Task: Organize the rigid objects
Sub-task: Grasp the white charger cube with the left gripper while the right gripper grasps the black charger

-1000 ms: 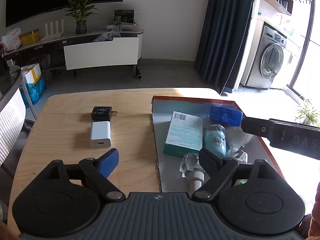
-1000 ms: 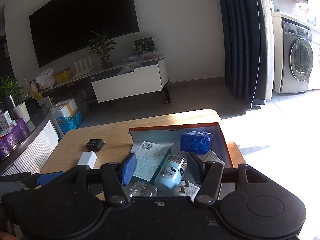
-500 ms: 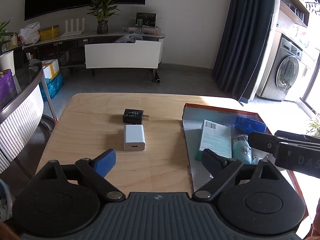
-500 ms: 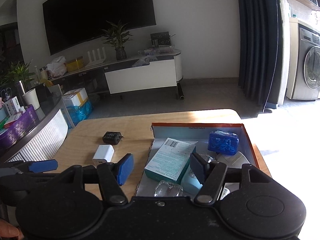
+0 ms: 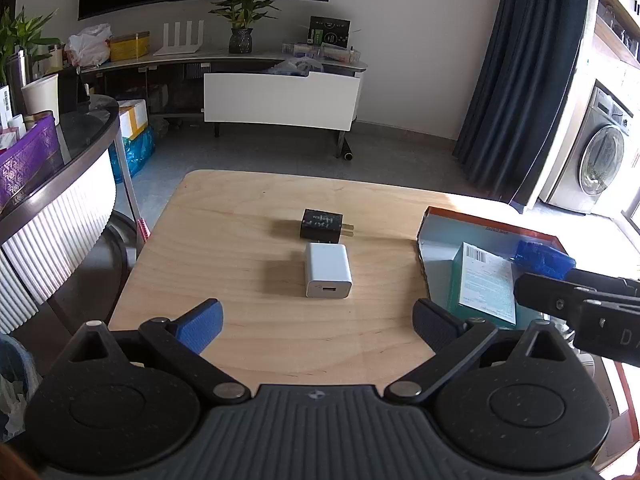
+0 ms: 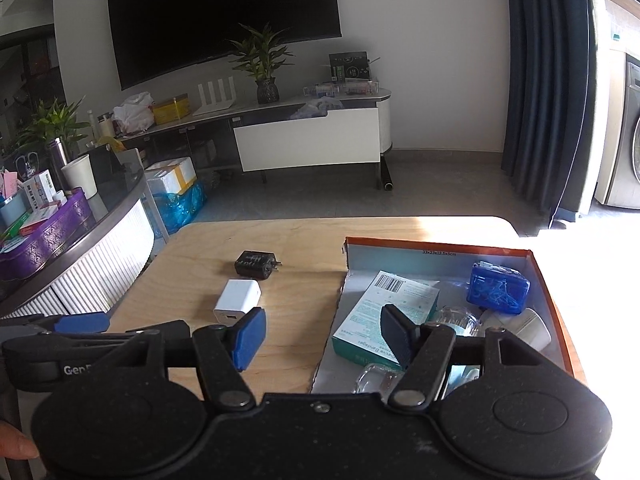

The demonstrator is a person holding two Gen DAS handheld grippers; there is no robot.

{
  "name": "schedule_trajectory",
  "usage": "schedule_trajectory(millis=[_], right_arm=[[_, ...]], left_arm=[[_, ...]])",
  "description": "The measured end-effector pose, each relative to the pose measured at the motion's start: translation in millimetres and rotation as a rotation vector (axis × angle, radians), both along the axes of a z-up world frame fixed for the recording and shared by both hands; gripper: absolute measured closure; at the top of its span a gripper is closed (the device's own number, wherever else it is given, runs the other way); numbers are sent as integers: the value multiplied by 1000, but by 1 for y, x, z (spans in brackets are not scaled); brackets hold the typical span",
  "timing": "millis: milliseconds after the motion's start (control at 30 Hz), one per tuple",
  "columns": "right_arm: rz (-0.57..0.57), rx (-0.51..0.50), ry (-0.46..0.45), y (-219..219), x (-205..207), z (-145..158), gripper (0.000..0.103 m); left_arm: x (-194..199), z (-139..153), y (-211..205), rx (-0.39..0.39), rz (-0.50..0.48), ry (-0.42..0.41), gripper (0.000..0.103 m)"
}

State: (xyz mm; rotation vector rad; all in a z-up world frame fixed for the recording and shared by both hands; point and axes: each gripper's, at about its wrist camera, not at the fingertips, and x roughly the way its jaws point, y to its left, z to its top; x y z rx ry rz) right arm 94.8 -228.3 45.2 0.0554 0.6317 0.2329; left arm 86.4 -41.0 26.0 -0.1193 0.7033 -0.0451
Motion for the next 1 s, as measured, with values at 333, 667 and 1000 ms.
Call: schedule_trajectory(millis=[333,667,1000], right_arm=[[26,-5,5,11,12,-1,26],[36,-10,19,15,30,-7,26],[54,-12,49,22,54,-22,25]], left_arm=[[10,-5,5,18,7,21,0],[35,-22,3,28,5,62,0],[58,-36,-1,37,-10,91,0]])
